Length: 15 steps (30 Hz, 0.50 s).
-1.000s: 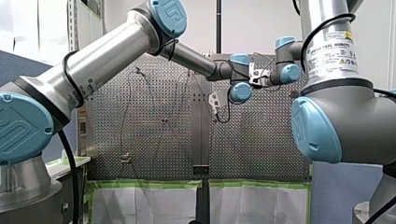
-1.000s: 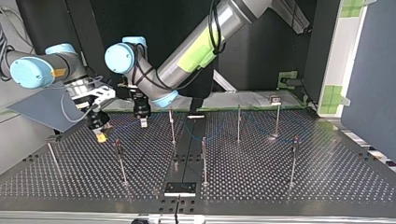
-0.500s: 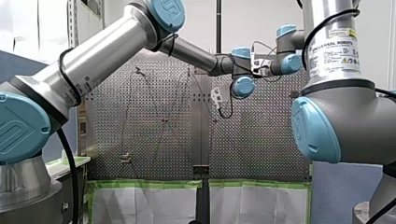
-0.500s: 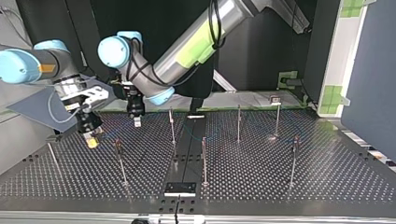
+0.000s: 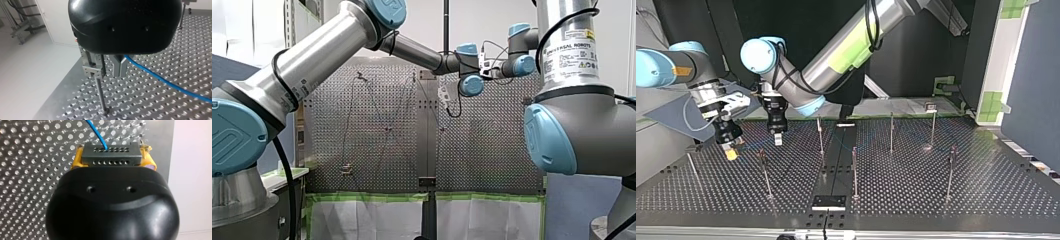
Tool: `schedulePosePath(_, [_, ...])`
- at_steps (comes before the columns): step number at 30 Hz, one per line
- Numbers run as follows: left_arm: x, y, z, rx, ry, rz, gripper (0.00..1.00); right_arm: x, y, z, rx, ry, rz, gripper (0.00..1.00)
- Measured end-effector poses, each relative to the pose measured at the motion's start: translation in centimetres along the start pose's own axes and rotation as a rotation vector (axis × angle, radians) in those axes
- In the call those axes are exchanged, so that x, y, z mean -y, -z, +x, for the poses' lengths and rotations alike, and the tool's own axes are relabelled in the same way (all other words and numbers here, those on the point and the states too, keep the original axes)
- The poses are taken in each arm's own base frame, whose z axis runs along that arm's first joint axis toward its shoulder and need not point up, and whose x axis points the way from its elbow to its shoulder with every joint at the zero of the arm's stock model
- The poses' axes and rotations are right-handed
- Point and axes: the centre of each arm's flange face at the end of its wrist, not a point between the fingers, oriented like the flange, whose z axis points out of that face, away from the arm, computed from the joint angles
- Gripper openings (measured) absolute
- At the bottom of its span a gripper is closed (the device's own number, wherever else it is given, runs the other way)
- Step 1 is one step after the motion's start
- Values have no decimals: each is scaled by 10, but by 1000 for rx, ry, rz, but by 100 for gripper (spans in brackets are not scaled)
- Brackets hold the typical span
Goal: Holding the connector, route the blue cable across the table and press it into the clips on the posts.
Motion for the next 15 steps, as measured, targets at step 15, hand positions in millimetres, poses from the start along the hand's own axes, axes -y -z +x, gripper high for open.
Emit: schedulePosePath(15, [-13, -33, -9, 57, 11, 12, 0, 2, 0, 5, -14, 4, 19, 0])
